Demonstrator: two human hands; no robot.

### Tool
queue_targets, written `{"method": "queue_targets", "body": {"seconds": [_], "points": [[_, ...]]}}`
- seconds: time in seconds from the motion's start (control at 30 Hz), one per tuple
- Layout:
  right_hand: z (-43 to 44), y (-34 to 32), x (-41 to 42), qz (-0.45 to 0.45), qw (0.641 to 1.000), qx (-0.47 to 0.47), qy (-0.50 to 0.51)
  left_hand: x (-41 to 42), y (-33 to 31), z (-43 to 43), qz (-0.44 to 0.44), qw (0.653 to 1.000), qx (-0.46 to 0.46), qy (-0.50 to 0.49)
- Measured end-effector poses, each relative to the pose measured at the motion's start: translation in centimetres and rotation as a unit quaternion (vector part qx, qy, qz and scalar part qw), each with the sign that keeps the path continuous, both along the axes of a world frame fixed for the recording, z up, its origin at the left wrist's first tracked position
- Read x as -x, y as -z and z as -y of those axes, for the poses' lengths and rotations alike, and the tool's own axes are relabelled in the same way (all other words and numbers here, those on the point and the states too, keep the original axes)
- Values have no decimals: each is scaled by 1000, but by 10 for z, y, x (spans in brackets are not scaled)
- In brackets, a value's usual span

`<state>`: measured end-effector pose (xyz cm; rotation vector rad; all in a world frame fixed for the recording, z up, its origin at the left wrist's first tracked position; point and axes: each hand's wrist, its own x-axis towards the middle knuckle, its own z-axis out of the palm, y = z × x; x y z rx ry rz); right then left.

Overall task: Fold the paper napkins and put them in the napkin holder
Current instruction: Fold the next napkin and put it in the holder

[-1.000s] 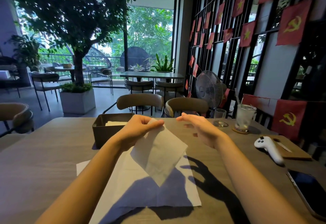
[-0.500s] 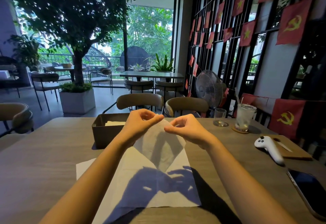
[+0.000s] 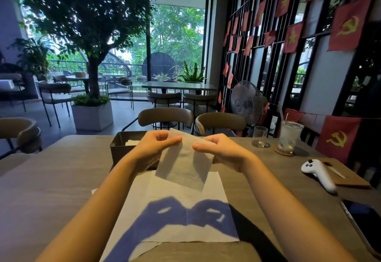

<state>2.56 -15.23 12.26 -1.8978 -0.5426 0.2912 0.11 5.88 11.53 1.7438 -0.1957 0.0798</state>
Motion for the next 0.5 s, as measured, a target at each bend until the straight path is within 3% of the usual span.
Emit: {"method": "queue_targets", "body": {"seconds": [0.17,0.33,0.5], "points": [[-16,24,-7,-122,989,-80,35,-6,4,-10,-2,989,68,-132],[-46,24,-23,-143,977,-112,114,-8,13,-29,-34,988,16,-149],[-85,9,-41,-184,966,-97,153,-22,15,-59,7,974,-4,-224]]}}
